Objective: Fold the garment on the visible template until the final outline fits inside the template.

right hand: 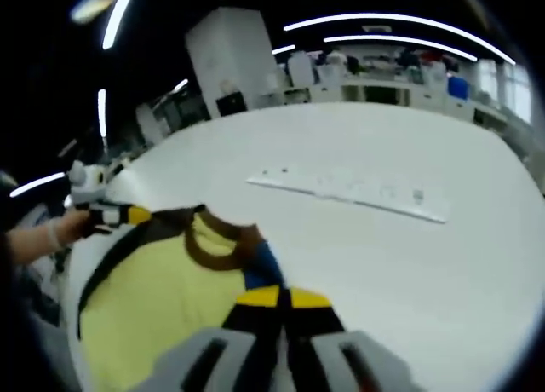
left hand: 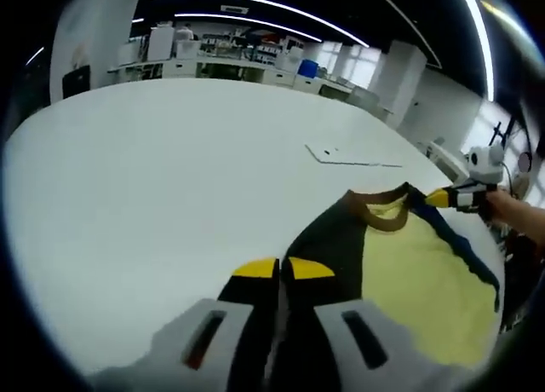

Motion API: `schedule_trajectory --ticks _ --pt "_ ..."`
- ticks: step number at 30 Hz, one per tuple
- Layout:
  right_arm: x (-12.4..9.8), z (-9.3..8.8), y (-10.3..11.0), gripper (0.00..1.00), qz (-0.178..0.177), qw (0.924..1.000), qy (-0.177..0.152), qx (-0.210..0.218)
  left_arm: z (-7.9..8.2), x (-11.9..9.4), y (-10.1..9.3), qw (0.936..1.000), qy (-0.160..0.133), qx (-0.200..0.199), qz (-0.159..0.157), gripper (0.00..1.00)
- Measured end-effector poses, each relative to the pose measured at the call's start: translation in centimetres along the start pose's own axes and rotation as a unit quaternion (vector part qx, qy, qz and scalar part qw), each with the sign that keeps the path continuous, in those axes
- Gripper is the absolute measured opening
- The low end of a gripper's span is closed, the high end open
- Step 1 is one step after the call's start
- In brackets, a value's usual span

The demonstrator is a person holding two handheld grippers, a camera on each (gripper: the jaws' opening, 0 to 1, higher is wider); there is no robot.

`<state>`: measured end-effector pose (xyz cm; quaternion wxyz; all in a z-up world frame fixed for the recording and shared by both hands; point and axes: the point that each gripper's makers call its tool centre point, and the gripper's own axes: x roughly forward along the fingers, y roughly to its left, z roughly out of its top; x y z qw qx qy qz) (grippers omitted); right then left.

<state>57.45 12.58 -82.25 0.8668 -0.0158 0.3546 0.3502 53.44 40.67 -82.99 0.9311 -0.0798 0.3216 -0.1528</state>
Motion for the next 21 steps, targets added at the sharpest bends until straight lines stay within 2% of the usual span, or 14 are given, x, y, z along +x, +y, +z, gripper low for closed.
schedule_trajectory --ticks 4,6,9,11,13,14,17,18,21 --pt "-0.6 0.1 0.3 0.20 0.015 0.9998 -0.009 0.012 0.5 -0.1 -0.5 0.9996 -0.008 0.023 -0.016 0.33" --pt "-1.1 -0.3 0.6 0.28 0.015 0.9998 -0.011 0.009 0.9 -0.2 -0.7 0.9988 -0.017 0.040 -0.022 0.38" --pt "-1.7 -0.8 0.9 0.45 0.016 0.9998 -0.009 0.003 0.9 -0.9 -1.2 0.9988 -0.016 0.034 -0.033 0.47" --pt "-1.8 -0.8 0.8 0.60 0.018 0.9998 -0.010 -0.001 1.1 -1.4 -1.7 0.9981 -0.025 0.039 -0.041 0.62" --pt "-2.6 -1.4 1.4 0.73 0.020 0.9997 -0.009 -0.008 1.1 -2.4 -2.9 0.9961 -0.038 0.061 -0.050 0.78" --pt "-2.8 -1.6 1.5 0.81 0.019 0.9997 -0.008 -0.011 0.8 -2.6 -3.4 0.9953 -0.029 0.070 -0.060 0.84" --pt "-3.4 -2.2 1.9 0.94 0.018 0.9995 -0.001 -0.025 1.0 -3.4 -4.0 0.9939 -0.029 0.086 -0.063 0.91" --pt "-3.5 -2.3 2.0 0.96 0.018 0.9995 0.000 -0.025 1.2 -3.9 -4.6 0.9936 -0.035 0.083 -0.068 0.92" --pt "-4.5 -2.9 1.9 0.99 0.001 0.9996 0.000 -0.028 1.6 -4.1 -4.6 0.9935 -0.036 0.083 -0.069 0.97"
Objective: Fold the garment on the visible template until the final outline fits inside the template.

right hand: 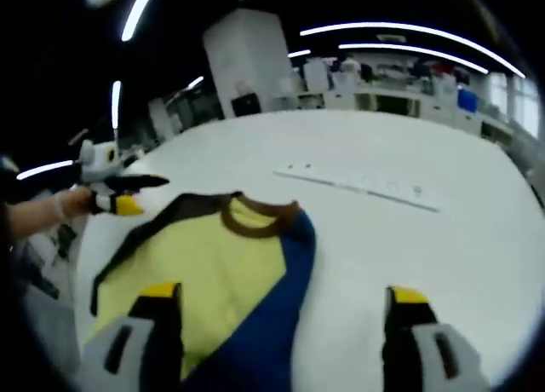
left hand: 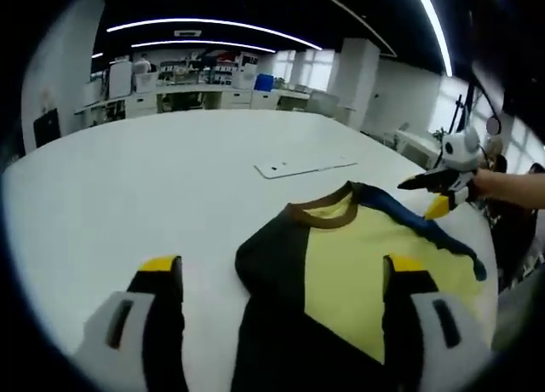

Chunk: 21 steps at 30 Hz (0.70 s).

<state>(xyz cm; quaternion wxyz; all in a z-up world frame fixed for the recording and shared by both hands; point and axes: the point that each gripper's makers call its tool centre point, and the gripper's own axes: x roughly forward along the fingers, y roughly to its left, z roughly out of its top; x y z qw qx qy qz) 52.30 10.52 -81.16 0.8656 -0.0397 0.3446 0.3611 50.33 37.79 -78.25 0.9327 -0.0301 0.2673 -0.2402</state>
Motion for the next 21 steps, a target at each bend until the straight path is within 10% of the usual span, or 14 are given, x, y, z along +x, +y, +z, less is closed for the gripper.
schedule_trajectory --ticks 11,21 --pt "-4.1 0.0 1.2 0.99 -0.020 0.9987 -0.032 0.035 0.4 -3.7 -2.4 0.9999 -0.008 0.007 -0.003 0.96" --pt "-9.0 -3.6 3.4 0.93 -0.021 0.9969 -0.038 0.066 0.5 -6.5 -5.4 0.9994 -0.029 0.005 -0.019 0.92"
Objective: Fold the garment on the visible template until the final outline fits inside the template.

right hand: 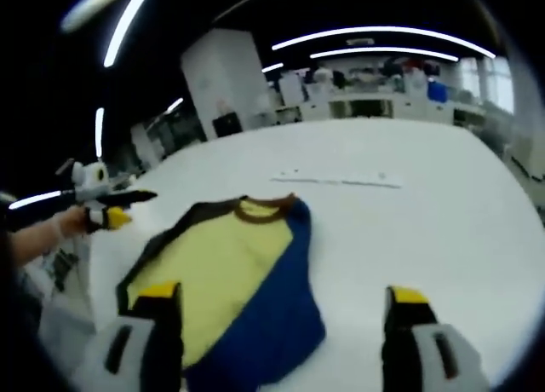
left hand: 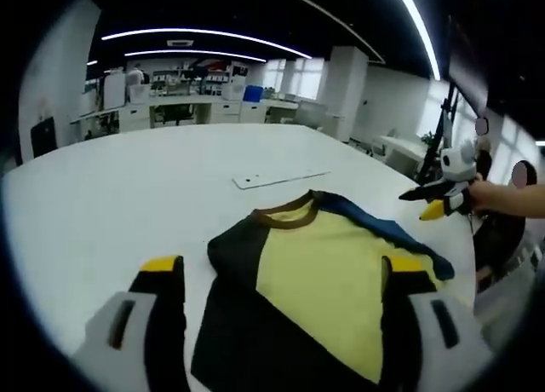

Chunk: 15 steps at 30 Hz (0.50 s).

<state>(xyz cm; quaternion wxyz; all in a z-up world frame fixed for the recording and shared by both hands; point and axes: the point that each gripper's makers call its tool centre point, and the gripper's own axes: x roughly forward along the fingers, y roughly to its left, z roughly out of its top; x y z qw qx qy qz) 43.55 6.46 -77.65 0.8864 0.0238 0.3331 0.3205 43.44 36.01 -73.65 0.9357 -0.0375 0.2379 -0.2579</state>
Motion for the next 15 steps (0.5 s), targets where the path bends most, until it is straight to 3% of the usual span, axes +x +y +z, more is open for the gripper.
schedule_trajectory --ticks 9,15 --pt "-3.7 -3.6 1.2 0.89 -0.002 0.9991 -0.009 0.041 -0.9 -3.2 -3.0 0.9999 -0.011 -0.002 -0.004 0.91" --pt "-5.9 -6.5 2.0 0.88 0.000 0.9989 -0.003 0.046 -2.1 -4.9 -4.0 0.9998 -0.013 -0.014 0.002 0.90"
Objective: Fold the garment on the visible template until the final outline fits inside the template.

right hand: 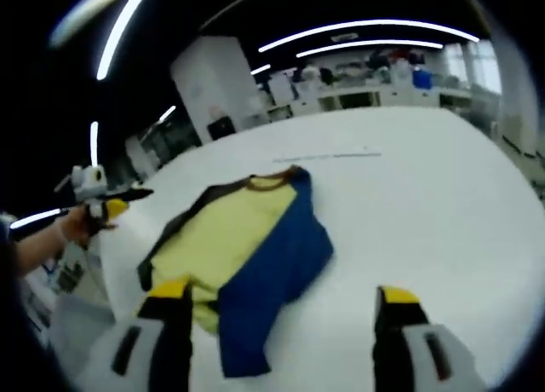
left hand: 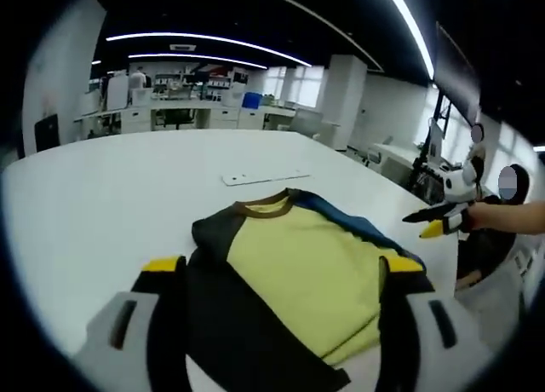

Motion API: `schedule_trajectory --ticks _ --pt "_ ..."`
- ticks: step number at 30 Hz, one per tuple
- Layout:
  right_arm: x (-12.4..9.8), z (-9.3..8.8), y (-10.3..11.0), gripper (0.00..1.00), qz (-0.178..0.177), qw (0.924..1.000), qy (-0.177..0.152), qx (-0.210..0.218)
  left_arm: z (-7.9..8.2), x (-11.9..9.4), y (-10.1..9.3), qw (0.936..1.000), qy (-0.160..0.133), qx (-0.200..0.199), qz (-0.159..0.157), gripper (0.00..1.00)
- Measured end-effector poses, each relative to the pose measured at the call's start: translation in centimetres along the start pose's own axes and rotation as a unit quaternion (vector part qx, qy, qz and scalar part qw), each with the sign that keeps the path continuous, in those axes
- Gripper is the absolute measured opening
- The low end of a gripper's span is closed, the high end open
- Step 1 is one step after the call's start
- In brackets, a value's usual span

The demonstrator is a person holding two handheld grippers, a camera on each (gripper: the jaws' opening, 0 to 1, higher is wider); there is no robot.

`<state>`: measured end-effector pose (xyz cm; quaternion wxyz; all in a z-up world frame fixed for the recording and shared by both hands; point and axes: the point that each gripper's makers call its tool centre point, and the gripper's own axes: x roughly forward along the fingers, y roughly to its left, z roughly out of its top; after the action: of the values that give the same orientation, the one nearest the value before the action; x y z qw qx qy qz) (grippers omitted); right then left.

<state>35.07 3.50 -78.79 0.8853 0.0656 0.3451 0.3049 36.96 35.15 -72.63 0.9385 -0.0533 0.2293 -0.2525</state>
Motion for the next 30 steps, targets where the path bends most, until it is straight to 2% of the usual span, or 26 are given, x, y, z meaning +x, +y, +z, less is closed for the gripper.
schedule_trajectory --ticks 6,12,16,17,20,23,24,25,30 --pt "-1.6 -2.0 0.8 0.88 0.007 0.9999 0.006 -0.011 -0.7 -1.1 -0.5 1.0000 0.001 -0.009 0.004 0.89" --pt "-2.7 -4.2 2.2 0.83 0.024 0.9993 0.010 -0.026 -1.3 -2.2 -0.9 0.9997 -0.005 -0.023 0.008 0.88" --pt "-2.6 -5.3 2.8 0.70 0.027 0.9991 0.016 -0.029 -1.6 -2.8 -0.7 0.9995 -0.005 -0.030 0.011 0.87" --pt "-2.5 -5.5 2.7 0.67 0.025 0.9984 0.018 -0.047 -1.8 -2.9 -0.9 0.9994 -0.005 -0.033 0.012 0.87" --pt "-2.0 -6.2 2.7 0.55 0.020 0.9975 0.026 -0.063 -2.0 -3.2 -1.4 0.9992 -0.006 -0.036 0.014 0.86" --pt "-1.5 -7.1 2.8 0.44 0.019 0.9922 0.038 -0.117 -2.1 -3.4 -1.1 0.9991 -0.004 -0.040 0.017 0.86" --pt "-1.3 -7.1 3.1 0.40 0.025 0.9906 0.033 -0.130 -2.2 -3.5 -0.9 0.9990 -0.004 -0.041 0.017 0.85" --pt "-1.2 -7.3 3.3 0.37 0.028 0.9912 0.030 -0.126 -2.3 -3.7 -0.7 0.9989 -0.002 -0.043 0.017 0.85" --pt "-0.5 -7.9 2.8 0.31 0.022 0.9888 0.029 -0.145 -2.6 -4.0 -0.5 0.9987 -0.003 -0.048 0.020 0.85"
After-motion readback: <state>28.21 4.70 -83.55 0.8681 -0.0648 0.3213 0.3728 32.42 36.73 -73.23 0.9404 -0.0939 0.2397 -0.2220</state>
